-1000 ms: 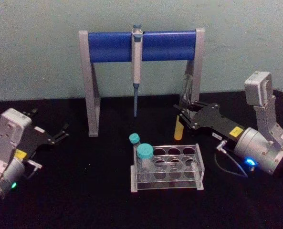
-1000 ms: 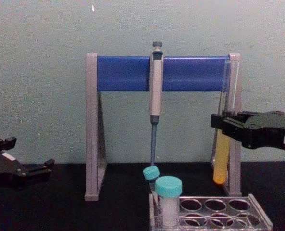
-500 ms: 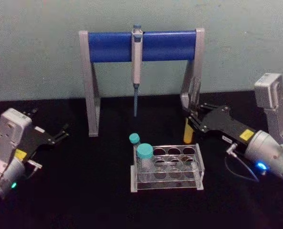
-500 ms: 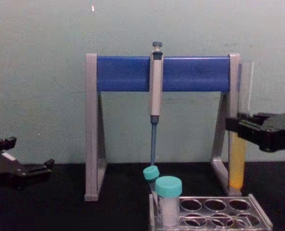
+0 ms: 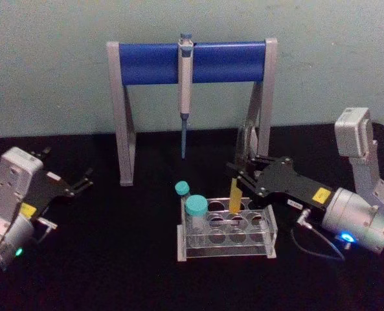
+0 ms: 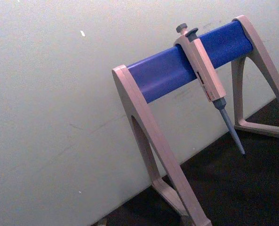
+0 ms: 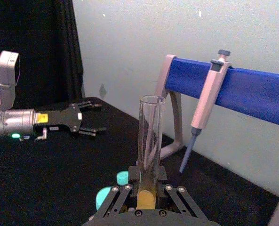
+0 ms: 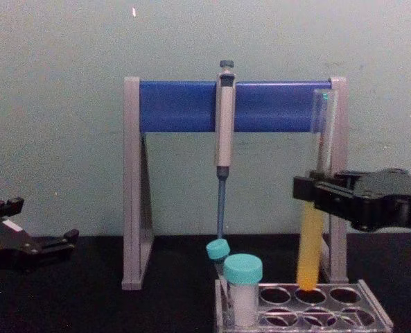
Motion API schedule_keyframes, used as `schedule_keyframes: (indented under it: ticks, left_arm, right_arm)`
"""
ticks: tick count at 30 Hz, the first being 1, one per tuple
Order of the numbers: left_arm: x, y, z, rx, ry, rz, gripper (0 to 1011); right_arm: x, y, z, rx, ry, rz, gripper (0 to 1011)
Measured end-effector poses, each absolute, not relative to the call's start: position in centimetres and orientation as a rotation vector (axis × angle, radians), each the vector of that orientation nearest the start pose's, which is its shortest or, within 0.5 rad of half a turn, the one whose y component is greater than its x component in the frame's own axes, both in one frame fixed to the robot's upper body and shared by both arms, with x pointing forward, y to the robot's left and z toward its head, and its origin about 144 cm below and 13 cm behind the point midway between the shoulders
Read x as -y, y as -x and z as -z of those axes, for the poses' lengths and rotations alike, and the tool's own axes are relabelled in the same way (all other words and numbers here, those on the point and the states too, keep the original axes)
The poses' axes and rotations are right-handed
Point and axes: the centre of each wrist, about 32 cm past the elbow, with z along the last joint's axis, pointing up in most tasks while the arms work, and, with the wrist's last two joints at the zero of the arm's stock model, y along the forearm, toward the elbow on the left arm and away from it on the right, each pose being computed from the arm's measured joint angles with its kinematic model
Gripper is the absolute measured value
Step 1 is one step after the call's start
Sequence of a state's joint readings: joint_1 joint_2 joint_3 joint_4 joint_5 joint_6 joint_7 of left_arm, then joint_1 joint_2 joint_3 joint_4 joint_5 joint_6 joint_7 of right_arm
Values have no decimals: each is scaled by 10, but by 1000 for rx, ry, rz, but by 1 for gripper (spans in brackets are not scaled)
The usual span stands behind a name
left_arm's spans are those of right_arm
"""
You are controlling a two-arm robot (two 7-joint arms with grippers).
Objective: Pick up the test tube from the test tube rack, shake it, then place it back into the test tube rack.
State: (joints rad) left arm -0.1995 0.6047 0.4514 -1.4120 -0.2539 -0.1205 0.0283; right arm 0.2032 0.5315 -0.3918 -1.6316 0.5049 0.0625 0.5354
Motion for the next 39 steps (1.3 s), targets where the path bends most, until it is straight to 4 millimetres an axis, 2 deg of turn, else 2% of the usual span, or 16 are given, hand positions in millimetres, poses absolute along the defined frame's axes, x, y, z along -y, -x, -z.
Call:
schedule_keyframes:
  ticks: [6, 13, 39]
  left_arm:
    - [-310, -489, -1140, 285, -304, -1248, 1009]
    - [-310, -489, -1140, 285, -304, -1248, 1010]
    - [-310, -489, -1140, 285, -304, -1248, 1010]
  right_arm:
    - [253, -506, -1198, 51, 28, 686, 229]
    - [254, -515, -1195, 90, 19, 773, 229]
    - [257, -514, -1194, 87, 30, 796, 229]
